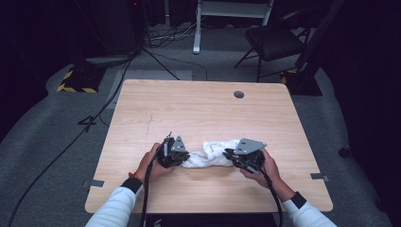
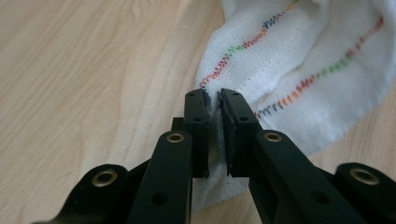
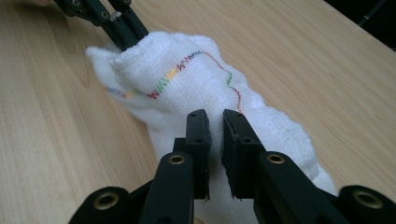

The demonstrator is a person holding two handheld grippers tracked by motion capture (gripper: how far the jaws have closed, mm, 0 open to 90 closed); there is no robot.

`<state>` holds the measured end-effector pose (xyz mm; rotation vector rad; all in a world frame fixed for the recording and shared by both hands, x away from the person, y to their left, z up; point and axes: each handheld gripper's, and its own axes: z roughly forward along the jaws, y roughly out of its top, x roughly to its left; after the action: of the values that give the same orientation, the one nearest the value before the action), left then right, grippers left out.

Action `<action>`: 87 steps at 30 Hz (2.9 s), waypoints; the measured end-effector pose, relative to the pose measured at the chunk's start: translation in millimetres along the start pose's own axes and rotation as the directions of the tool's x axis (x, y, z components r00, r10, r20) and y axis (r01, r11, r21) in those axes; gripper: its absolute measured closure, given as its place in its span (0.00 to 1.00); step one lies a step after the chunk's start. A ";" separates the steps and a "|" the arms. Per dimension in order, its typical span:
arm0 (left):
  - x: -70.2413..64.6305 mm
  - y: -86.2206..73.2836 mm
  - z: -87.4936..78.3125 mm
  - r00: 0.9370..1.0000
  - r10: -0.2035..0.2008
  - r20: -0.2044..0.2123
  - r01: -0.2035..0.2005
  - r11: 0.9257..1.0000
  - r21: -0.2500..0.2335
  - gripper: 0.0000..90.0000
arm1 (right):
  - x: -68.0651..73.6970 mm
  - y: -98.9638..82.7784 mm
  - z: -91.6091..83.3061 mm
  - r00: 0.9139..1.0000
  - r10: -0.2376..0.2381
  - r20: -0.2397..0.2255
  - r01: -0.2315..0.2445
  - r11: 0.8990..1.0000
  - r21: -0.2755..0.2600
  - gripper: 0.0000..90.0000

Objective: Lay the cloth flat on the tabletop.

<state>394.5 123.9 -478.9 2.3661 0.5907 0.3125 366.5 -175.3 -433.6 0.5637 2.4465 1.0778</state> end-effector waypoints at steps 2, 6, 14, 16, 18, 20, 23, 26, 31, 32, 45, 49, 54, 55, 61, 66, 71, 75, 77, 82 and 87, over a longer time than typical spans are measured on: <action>-0.5 0.7 -6.3 1.000 -0.014 -0.001 0.014 1.000 -0.025 0.91 | -2.7 -5.5 -10.6 1.000 0.007 0.003 -0.007 1.000 -0.011 0.90; -7.9 1.6 -11.0 0.999 -0.019 0.028 0.020 0.999 -0.025 0.91 | 2.1 -28.8 -28.3 1.000 0.005 -0.024 -0.005 1.000 0.017 0.90; -39.5 0.2 -2.6 0.992 0.059 0.110 -0.065 0.997 0.046 0.89 | 4.8 -70.0 -36.1 0.999 0.044 -0.018 -0.042 0.991 0.129 0.91; -46.6 -0.4 -1.5 0.991 0.066 0.119 -0.073 0.996 0.054 0.89 | 2.5 -75.2 -37.4 0.998 0.062 -0.015 -0.059 0.989 0.136 0.91; -51.3 0.6 -1.0 0.987 0.076 0.139 -0.083 0.996 0.044 0.85 | -2.4 -84.5 -39.6 0.996 0.094 -0.006 -0.092 0.985 0.145 0.90; -54.5 4.0 -0.3 0.990 0.076 0.115 -0.081 0.996 0.040 0.75 | -6.4 -87.2 -41.2 0.992 0.128 0.006 -0.128 0.983 0.135 0.88; -57.8 12.8 0.3 0.994 0.059 0.094 -0.060 0.998 0.015 0.53 | -11.8 -81.3 -49.2 0.987 0.159 0.032 -0.161 0.985 0.065 0.80; -59.5 17.0 1.9 0.993 0.073 0.097 -0.073 0.997 -0.001 0.50 | -12.2 -77.2 -50.8 0.986 0.161 0.039 -0.163 0.985 0.051 0.74; -64.6 32.0 16.6 0.989 0.099 0.110 -0.099 0.995 -0.010 0.43 | -1.1 -47.5 -53.2 0.990 0.139 0.012 -0.139 0.990 -0.035 0.56; -65.8 35.1 20.4 0.988 0.108 0.115 -0.108 0.994 -0.004 0.43 | -1.1 -47.5 -53.2 0.990 0.139 0.012 -0.139 0.990 -0.035 0.56; -43.6 37.9 32.1 0.986 0.136 0.094 -0.140 0.989 0.042 0.89 | 9.4 -41.6 -14.8 0.996 0.009 -0.085 0.001 0.994 0.108 0.86; -38.6 35.4 25.0 0.990 0.115 0.078 -0.118 0.993 0.031 0.90 | 6.6 -44.6 -32.3 0.991 -0.006 -0.130 0.019 0.995 0.096 0.91; -26.5 25.2 11.8 0.997 0.057 0.049 -0.059 0.998 0.027 0.92 | -3.8 -60.4 -43.6 0.995 0.045 -0.087 -0.034 0.992 0.122 0.90; -24.7 23.0 9.6 0.998 0.047 0.052 -0.048 0.998 0.027 0.92 | -3.8 -60.4 -43.6 0.995 0.045 -0.087 -0.034 0.992 0.122 0.90; -24.0 11.6 1.2 0.998 0.031 0.052 -0.033 0.999 0.037 0.93 | -14.3 -82.7 -48.4 0.997 0.072 0.003 -0.071 0.980 0.186 0.84; -22.6 -2.6 -9.9 0.999 -0.017 0.041 0.016 1.000 0.027 0.90 | -27.0 -96.3 -62.6 0.988 0.148 0.053 -0.155 0.975 0.160 0.79; -22.6 -11.5 -23.9 0.998 -0.048 0.033 0.049 0.998 -0.031 0.67 | -25.3 -80.5 -71.9 0.986 0.159 0.042 -0.162 0.985 0.062 0.71; -24.5 -7.4 -24.1 0.998 -0.053 0.027 0.055 0.997 -0.051 0.57 | -21.9 -73.4 -70.0 0.988 0.157 0.012 -0.157 0.987 0.029 0.65; -25.0 -2.7 -20.4 0.997 -0.073 0.024 0.074 0.996 -0.057 0.47 | -17.4 -68.2 -65.0 0.990 0.138 -0.017 -0.137 0.990 0.027 0.62; -23.2 12.4 -9.1 0.997 -0.069 0.017 0.070 0.995 -0.074 0.35 | -2.3 -54.7 -42.3 0.993 0.094 -0.066 -0.091 0.994 0.053 0.54; -22.0 32.8 0.1 0.998 -0.053 0.034 0.057 0.992 -0.111 0.30 | 18.9 -39.7 -16.8 0.994 0.020 -0.109 -0.011 0.997 0.079 0.48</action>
<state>386.3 90.9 -458.6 2.2393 0.6069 0.2770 334.3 -200.3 -457.1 0.5625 2.5930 1.0482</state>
